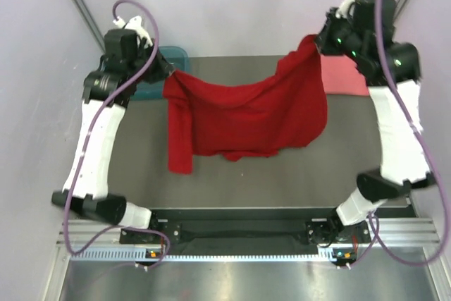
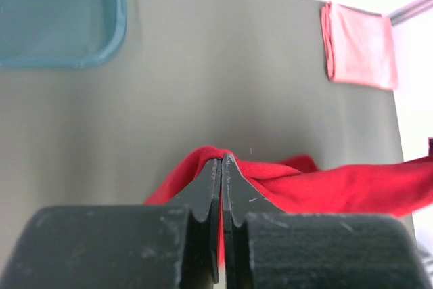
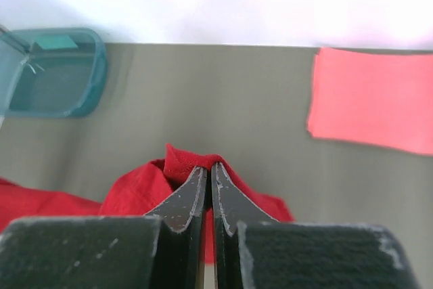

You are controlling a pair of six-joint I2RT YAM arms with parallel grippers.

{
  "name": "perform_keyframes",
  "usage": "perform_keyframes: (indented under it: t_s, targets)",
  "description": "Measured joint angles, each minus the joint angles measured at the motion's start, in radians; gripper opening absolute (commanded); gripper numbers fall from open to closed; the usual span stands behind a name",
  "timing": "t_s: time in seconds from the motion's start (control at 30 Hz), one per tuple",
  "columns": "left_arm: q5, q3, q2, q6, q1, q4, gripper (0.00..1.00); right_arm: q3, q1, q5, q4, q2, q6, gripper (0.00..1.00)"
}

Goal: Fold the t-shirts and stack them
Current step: Flatten the tshirt out

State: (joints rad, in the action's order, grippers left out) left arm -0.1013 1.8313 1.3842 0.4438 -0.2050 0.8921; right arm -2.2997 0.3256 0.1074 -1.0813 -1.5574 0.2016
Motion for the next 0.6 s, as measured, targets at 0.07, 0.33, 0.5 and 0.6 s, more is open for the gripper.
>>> perform_keyframes:
  t_s: [0.07,0.33,0.5,0.6]
  targets:
    - [-0.024,0.071,0.092,-0.010,0.025,-0.016,0.00,-0.094,-0.029,-0.045,0.006,-0.111,0.010,0.00]
    - [-0.212,0.344,0.255,-0.028,0.216,-0.027,0.00,-0.168,-0.172,-0.202,0.029,-0.157,0.058,0.00]
    - [-0.312,0.263,0.122,-0.026,0.256,-0.087,0.00,-0.162,-0.178,-0.256,0.045,0.015,0.083,0.00]
    - [-0.397,0.116,-0.031,-0.019,0.245,-0.111,0.00,-0.086,-0.177,-0.270,0.059,0.168,0.100,0.00]
